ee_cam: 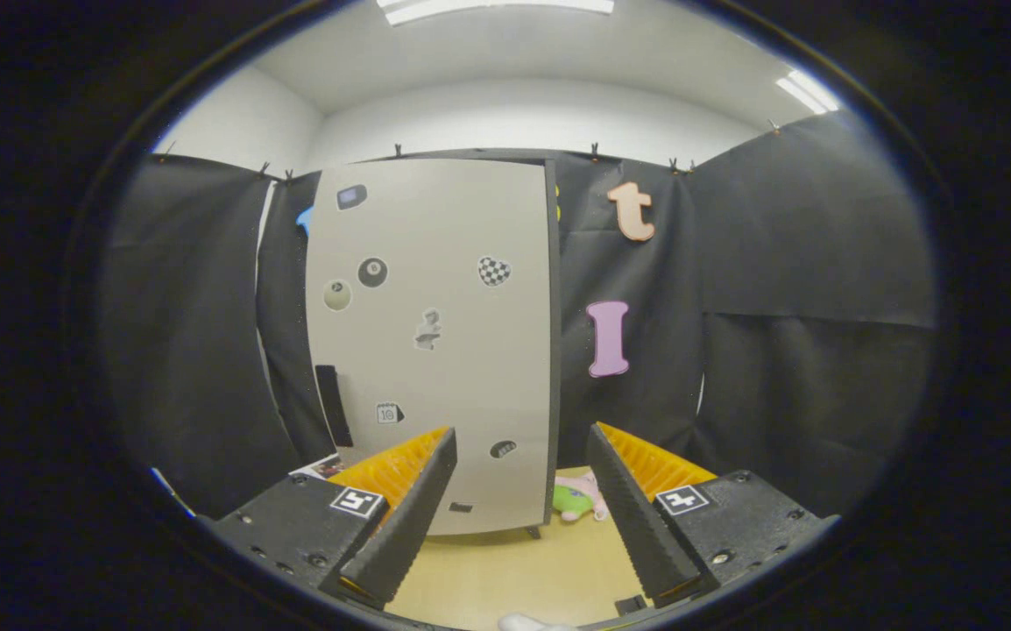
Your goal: Open the shoe cabinet door, grab the shoes and put them into the shoe cabinet, then close the shoe cabinet door.
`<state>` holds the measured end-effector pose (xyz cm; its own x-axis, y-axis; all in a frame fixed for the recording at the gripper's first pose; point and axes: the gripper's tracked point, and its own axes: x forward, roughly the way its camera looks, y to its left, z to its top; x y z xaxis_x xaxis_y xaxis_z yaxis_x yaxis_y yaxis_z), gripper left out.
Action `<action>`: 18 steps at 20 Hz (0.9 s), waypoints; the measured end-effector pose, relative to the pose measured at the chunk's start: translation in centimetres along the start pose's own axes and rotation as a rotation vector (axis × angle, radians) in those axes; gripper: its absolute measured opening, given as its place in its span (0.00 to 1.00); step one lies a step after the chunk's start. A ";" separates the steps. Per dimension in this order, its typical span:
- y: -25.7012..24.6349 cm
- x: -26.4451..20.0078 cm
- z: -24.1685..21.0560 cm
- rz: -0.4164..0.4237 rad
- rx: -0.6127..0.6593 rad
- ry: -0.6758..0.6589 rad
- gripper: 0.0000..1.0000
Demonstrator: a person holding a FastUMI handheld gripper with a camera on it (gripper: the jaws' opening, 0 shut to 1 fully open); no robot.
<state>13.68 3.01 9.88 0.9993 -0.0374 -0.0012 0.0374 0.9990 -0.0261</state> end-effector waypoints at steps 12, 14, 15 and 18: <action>-1.0 0.4 -1.0 0.005 0.016 0.007 0.98; -0.9 0.3 -0.9 0.000 0.012 0.001 0.98; -0.9 0.2 -0.9 0.001 0.012 -0.001 0.98; -0.5 0.1 -0.9 0.003 0.010 -0.004 0.98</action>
<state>13.77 2.52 9.03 0.9994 -0.0342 0.0023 0.0342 0.9993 -0.0159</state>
